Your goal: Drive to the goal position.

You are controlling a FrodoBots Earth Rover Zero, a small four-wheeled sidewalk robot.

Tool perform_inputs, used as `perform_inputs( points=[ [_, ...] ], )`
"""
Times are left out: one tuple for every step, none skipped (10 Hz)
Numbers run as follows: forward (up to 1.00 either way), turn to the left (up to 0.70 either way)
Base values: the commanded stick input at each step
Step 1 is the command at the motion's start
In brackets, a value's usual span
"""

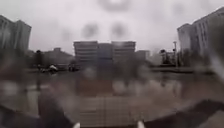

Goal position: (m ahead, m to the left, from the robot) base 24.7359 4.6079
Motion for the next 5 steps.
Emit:
perform_inputs(
  points=[
    [0.7,0.0],
    [0.7,0.0],
    [0.7,0.0],
    [0.7,0.0],
    [0.7,0.0]
  ],
)
